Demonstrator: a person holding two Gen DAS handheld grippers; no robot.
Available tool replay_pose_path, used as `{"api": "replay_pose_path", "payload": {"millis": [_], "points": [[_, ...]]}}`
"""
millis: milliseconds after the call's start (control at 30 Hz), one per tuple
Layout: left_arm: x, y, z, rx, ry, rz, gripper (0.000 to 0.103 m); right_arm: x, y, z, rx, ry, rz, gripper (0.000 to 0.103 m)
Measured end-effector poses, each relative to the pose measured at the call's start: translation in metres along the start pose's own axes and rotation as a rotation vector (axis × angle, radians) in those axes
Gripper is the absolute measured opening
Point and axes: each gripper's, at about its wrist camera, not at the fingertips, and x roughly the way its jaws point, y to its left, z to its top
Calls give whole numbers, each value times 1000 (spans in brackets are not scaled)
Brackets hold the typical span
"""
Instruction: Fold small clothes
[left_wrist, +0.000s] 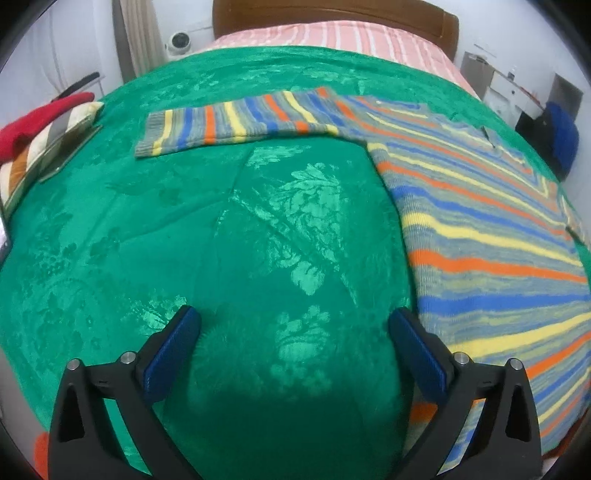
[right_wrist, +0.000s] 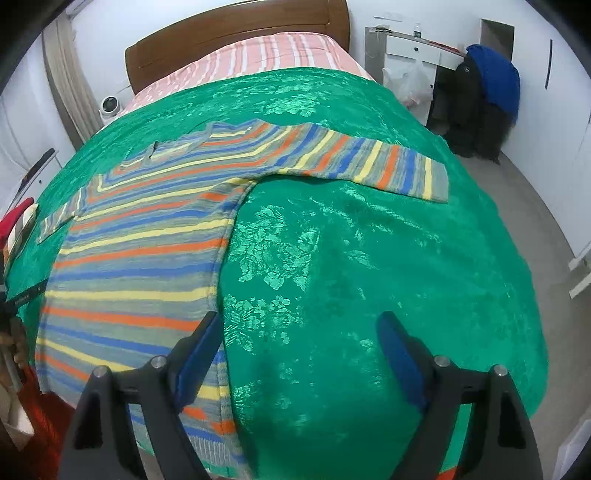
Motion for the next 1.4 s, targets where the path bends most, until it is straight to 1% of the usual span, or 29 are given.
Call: {"api": "replay_pose_path", "payload": {"millis": [100, 267, 367, 467, 600, 700, 800, 833, 900, 933, 967, 1000, 1033, 1133, 1167, 1267, 1300, 1333, 1367, 1400], "points": [[2, -2, -5, 8, -23, 7, 103, -3, -1, -4, 10, -16, 1, 84], [3, -4, -4, 17, -5, 22, 103, 4, -2, -7, 26, 19, 35, 84], [3, -5, -5, 28, -15, 27, 103, 7, -1, -7, 16, 12, 21, 84], [1, -4, -6, 30, -17, 12, 103, 9, -6, -5, 30, 20, 32, 84], [-6, -3, -6, 48, -19, 6, 103, 8, -12, -2, 22, 7, 17, 84], [-18, -2, -6, 56, -55, 9, 103, 8, -26, 8, 28, -16, 32, 84], [-29, 0, -8, 64, -95, 4, 103, 2, -64, 30, 114, -80, 78, 84], [-32, 1, -8, 61, -104, 5, 103, 1, -88, 41, 182, -113, 116, 84], [-35, 2, -7, 48, -118, 2, 103, 3, -128, 56, 302, -148, 166, 84], [-35, 4, -6, 35, -124, -1, 103, 10, -157, 64, 394, -155, 194, 84], [-35, 4, -6, 25, -124, -2, 103, 18, -176, 69, 457, -152, 213, 84], [-33, 6, -5, 16, -119, 1, 103, 31, -200, 74, 534, -135, 245, 84], [-31, 7, -5, 6, -113, 8, 103, 44, -214, 78, 583, -112, 286, 84], [-24, 10, -7, -10, -88, 29, 103, 83, -243, 88, 699, -67, 390, 77], [-23, 11, -7, -12, -84, 34, 103, 91, -246, 91, 715, -58, 399, 76], [-18, 15, -7, -21, -73, 60, 103, 119, -249, 107, 732, -35, 400, 68], [-17, 17, -7, -24, -70, 68, 103, 126, -248, 110, 734, -27, 399, 63], [-16, 18, -7, -28, -67, 71, 103, 134, -246, 116, 729, -20, 407, 55], [-14, 20, -7, -34, -63, 70, 103, 139, -245, 119, 718, -10, 401, 51], [-13, 21, -8, -38, -61, 67, 103, 145, -243, 121, 713, 9, 385, 45]]}}
